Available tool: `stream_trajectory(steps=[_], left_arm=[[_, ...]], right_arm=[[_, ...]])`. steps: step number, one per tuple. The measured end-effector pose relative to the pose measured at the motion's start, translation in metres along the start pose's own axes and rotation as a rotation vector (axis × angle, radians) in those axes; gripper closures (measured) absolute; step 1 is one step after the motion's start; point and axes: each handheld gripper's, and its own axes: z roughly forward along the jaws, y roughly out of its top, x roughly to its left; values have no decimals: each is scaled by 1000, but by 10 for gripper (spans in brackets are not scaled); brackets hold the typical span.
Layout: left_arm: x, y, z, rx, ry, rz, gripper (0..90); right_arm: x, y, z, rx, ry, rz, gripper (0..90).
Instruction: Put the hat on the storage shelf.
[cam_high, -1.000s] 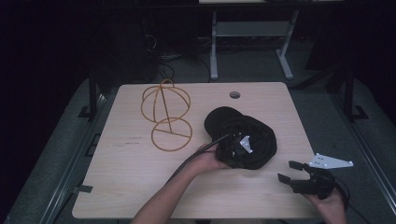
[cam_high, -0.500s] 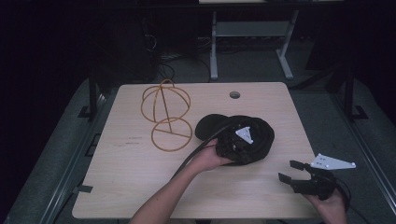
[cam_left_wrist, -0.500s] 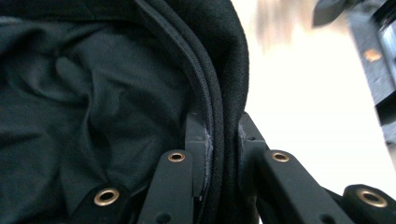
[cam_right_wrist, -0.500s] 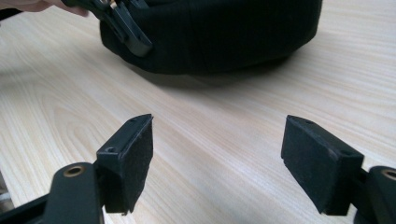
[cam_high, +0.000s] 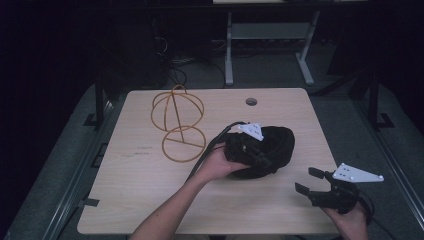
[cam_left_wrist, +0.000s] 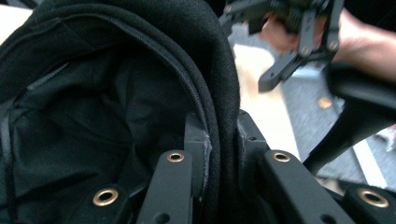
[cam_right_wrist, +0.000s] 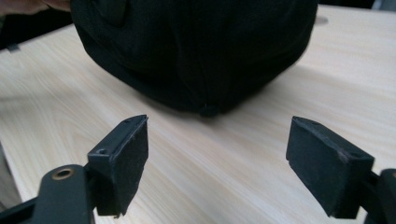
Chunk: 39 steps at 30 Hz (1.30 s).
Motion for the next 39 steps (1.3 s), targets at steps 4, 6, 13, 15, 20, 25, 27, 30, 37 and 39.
stream_trajectory(steps=[4, 6, 13, 15, 20, 25, 27, 30, 37, 39], left_arm=[[-2, 4, -10, -59, -25, -22, 783], [-3, 7, -15, -78, -30, -19, 783], [-14, 19, -32, -141, -48, -1, 784], [-16, 21, -36, -152, -55, 0, 783], [-25, 28, -40, -172, -69, 23, 783], [-32, 33, -40, -178, -81, 36, 781], [-33, 35, -39, -184, -90, 39, 781], [-35, 36, -39, -204, -108, 36, 781], [-36, 39, -40, -223, -131, 38, 782], [-36, 39, -40, -227, -143, 37, 782]], right_arm=[[9, 7, -2, -45, 6, -29, 183], [13, 9, -1, -55, 6, -42, 180], [21, 15, 1, -94, 17, -63, 179], [22, 16, 2, -105, 13, -65, 179], [24, 21, 3, -150, 9, -65, 178], [27, 25, 8, -181, 2, -67, 178], [28, 26, 9, -194, 4, -66, 181], [27, 27, 11, -217, 5, -52, 199], [24, 27, 15, -243, 27, -31, 297], [23, 27, 15, -247, 33, -33, 360]])
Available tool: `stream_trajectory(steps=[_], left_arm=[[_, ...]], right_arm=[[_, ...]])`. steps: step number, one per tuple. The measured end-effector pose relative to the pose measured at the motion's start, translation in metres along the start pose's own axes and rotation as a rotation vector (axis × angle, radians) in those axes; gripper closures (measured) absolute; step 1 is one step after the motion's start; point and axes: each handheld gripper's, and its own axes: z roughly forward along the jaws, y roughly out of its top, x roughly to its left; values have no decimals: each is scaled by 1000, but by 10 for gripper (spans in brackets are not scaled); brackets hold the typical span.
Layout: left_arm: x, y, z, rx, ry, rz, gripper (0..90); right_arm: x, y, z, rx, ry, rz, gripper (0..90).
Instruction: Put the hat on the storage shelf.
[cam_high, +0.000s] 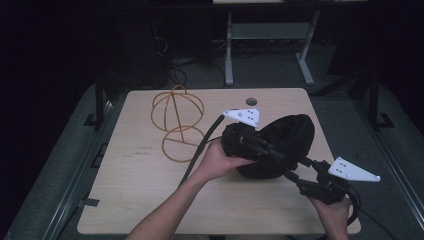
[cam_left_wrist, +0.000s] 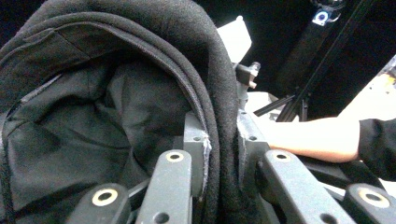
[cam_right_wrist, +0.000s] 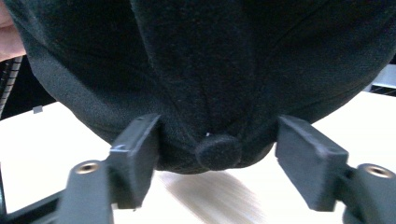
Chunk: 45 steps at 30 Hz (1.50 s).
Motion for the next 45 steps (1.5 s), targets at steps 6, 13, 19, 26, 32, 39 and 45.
stream_trajectory(steps=[6, 13, 19, 26, 32, 39, 45], left_arm=[[-2, 1, 4, 3, -16, 0, 783], [4, -4, -1, -16, -18, -21, 778], [10, -11, -10, -26, 9, -31, 745], [13, -15, -20, -3, 91, -38, 688], [19, -22, -23, -7, 100, -73, 658], [24, -25, -27, -4, 139, -76, 619], [21, -26, -33, -2, 180, -69, 574]], right_arm=[[-4, -2, 3, -17, 37, 19, 539], [-3, 2, 1, -1, 54, -4, 687], [-1, 11, -4, -4, 40, -27, 706], [0, 18, -8, -8, 27, -31, 711], [2, 27, -18, -17, 15, -44, 716], [2, 40, -25, -39, 9, -48, 719], [6, 55, -27, -35, 10, -67, 720]])
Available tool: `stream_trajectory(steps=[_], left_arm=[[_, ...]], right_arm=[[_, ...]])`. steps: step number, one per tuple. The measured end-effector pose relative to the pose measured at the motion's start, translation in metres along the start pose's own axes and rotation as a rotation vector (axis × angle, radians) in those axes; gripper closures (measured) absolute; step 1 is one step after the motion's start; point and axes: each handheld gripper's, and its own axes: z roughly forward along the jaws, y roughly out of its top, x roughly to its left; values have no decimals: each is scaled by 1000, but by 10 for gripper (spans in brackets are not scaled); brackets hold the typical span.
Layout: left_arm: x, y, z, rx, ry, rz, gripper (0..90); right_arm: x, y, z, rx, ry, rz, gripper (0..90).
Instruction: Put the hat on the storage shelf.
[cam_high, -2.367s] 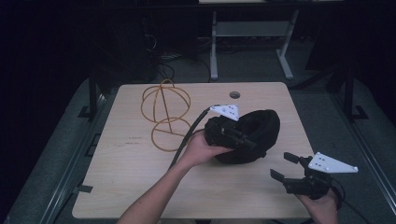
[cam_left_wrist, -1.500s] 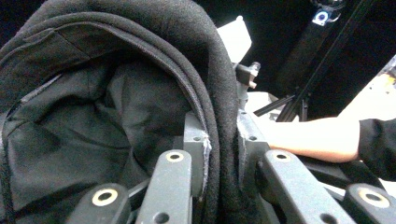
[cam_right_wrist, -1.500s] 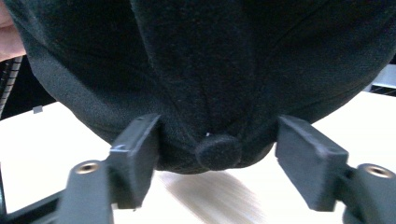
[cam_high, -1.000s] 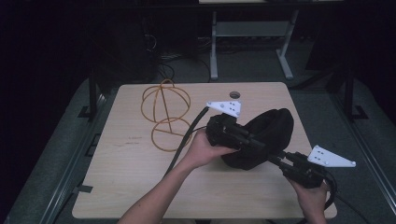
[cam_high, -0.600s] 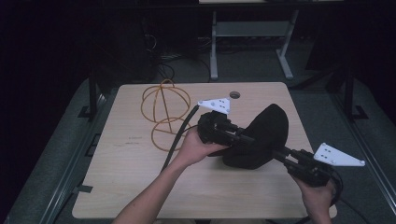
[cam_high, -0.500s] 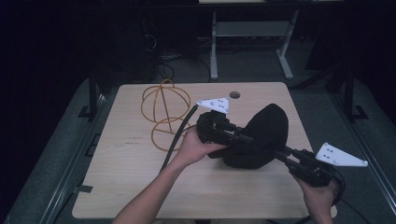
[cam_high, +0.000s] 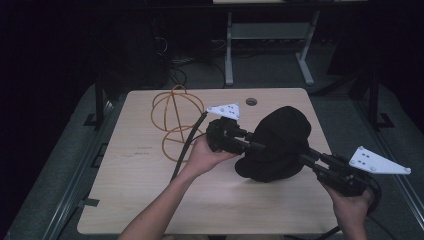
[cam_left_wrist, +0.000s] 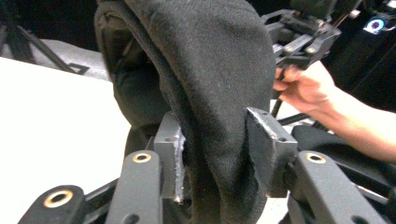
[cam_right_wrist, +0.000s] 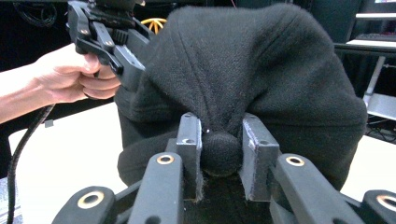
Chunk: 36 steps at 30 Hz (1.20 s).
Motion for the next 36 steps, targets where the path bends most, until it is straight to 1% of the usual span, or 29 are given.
stream_trajectory(steps=[4, 6, 7, 9, 11, 12, 16, 19, 20, 23, 27, 31, 33, 36], left_arm=[[-2, -1, -8, -3, 53, 15, 521], [-3, -1, -14, -4, 105, 29, 483], [-3, -2, -16, -5, 114, 31, 470], [-3, -4, -19, 6, 130, 29, 456], [-4, -6, -22, 26, 163, 42, 433], [-4, -8, -24, 32, 172, 45, 427], [-4, -15, -25, 44, 181, 37, 425], [-4, -20, -25, 51, 188, 29, 417], [-4, -21, -26, 59, 187, 31, 414], [-6, -26, -27, 62, 192, 33, 406], [-9, -31, -33, 75, 211, 30, 385], [-13, -40, -38, 97, 235, 46, 364], [-15, -45, -41, 105, 248, 36, 359], [-16, -52, -47, 118, 261, 42, 337]], right_arm=[[0, 9, 1, 5, 6, -9, 721], [-1, 12, 2, 7, 4, -6, 722], [-3, 14, 2, 4, 2, -11, 722], [-6, 16, 1, 3, -5, -9, 722], [-8, 17, 0, 3, -7, -7, 723], [-10, 18, -1, 4, -10, -4, 723], [-14, 20, -2, 6, -17, 5, 724], [-17, 23, -3, 17, -19, 4, 724], [-18, 24, -3, 23, -15, 4, 724], [-21, 28, -4, 43, -20, 5, 724], [-26, 34, -1, 68, -22, -2, 724], [-29, 39, 3, 76, -27, -6, 725], [-30, 41, 5, 80, -30, -9, 725], [-32, 47, 8, 83, -25, -11, 725]])
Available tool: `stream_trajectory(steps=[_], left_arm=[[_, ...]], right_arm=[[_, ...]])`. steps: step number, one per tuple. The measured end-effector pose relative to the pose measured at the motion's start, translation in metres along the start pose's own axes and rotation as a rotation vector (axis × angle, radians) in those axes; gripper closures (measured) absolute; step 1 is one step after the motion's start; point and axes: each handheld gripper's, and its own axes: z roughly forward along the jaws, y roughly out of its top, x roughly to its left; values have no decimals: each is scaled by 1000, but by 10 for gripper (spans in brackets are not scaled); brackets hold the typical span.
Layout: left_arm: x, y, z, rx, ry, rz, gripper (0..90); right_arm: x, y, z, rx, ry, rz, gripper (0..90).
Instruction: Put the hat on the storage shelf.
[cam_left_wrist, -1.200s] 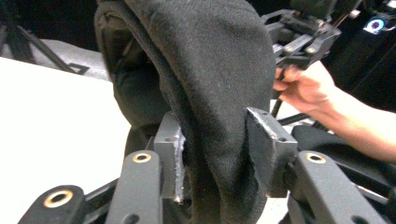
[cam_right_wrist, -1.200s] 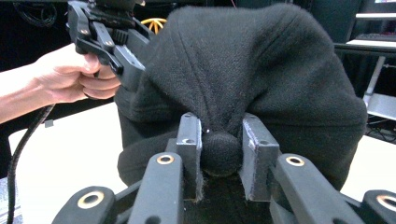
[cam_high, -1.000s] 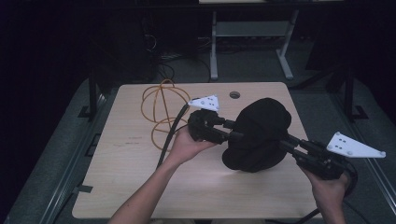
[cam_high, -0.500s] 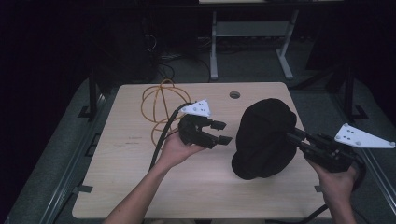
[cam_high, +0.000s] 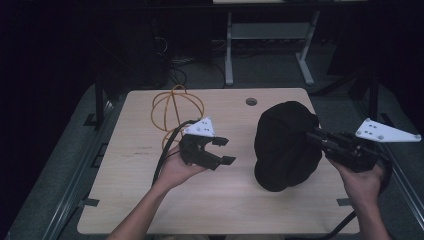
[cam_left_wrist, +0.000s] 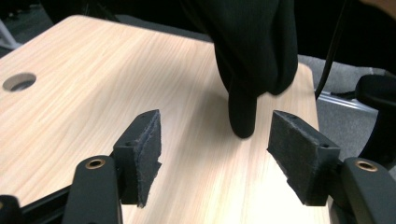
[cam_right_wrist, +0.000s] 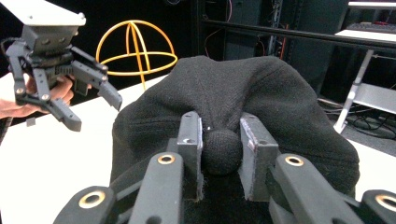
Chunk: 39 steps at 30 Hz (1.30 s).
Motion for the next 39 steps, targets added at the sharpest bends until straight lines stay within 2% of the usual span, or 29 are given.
stream_trajectory(steps=[7, 11, 15, 26, 36, 39], left_arm=[[-1, -17, -14, 2, 44, -10, 322], [0, -26, -20, -7, 57, -24, 309], [1, -37, -26, -1, 73, -36, 297], [0, -67, -38, -6, 108, -73, 275], [0, -96, -44, 13, 141, -106, 253], [1, -100, -47, 31, 150, -101, 260]], right_arm=[[-6, 15, 7, 3, 7, -6, 725], [-7, 22, 11, 8, 13, 1, 725], [-9, 30, 17, 6, 20, -20, 724], [-9, 52, 34, 18, 53, -37, 724], [-8, 69, 48, 21, 79, -51, 724], [-7, 75, 54, 17, 87, -52, 724]])
